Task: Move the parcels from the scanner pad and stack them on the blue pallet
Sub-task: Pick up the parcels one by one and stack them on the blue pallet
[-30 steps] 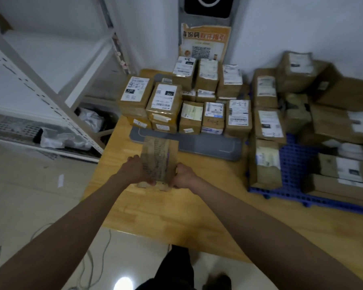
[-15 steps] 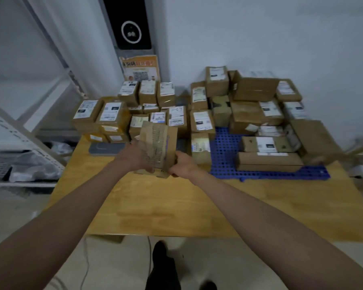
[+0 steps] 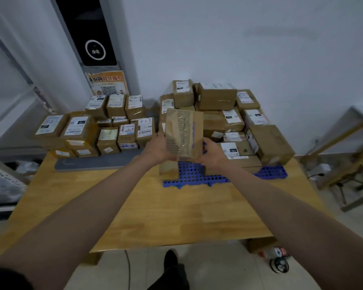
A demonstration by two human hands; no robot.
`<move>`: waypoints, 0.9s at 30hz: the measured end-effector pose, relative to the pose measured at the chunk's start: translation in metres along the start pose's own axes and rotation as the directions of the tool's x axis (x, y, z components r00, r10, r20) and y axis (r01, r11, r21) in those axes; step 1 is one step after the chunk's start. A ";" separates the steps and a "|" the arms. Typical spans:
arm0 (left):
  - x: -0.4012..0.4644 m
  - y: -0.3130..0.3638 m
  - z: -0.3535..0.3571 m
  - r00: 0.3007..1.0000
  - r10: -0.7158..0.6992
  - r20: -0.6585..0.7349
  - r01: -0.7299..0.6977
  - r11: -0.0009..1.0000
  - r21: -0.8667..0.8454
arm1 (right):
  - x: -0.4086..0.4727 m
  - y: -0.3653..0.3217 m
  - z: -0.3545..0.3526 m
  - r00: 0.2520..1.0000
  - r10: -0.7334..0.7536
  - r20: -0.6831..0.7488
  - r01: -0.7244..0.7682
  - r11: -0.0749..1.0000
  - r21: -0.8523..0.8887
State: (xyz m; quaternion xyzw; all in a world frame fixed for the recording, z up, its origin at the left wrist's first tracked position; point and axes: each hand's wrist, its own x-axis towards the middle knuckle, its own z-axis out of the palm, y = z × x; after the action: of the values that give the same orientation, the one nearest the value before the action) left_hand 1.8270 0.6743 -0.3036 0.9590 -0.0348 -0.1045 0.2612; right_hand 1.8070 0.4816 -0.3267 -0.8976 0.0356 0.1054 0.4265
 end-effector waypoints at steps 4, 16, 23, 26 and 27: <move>0.024 0.014 0.018 0.999 0.021 0.049 -0.019 0.999 -0.038 | 0.016 0.019 -0.015 0.999 0.011 -0.031 -0.013 0.998 -0.062; 0.110 0.008 0.067 0.985 -0.034 0.169 0.058 0.989 -0.139 | 0.093 0.060 -0.021 0.982 0.181 0.045 -0.173 0.973 -0.156; 0.132 0.000 0.075 0.980 -0.025 0.196 0.051 0.990 -0.128 | 0.114 0.065 -0.019 0.964 0.237 0.123 -0.219 0.965 -0.143; 0.135 0.003 0.077 0.974 -0.016 0.224 0.043 0.992 -0.117 | 0.119 0.067 -0.023 0.943 0.284 0.170 -0.253 0.950 -0.184; 0.136 0.004 0.077 0.972 -0.013 0.233 0.040 0.993 -0.114 | 0.121 0.068 -0.025 0.935 0.303 0.185 -0.267 0.944 -0.194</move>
State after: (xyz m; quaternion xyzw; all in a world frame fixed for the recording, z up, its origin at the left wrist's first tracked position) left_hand 1.9432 0.6163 -0.3916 0.9235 -0.0460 -0.2211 0.3102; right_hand 1.9183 0.4226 -0.3890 -0.8987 0.1111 0.2642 0.3319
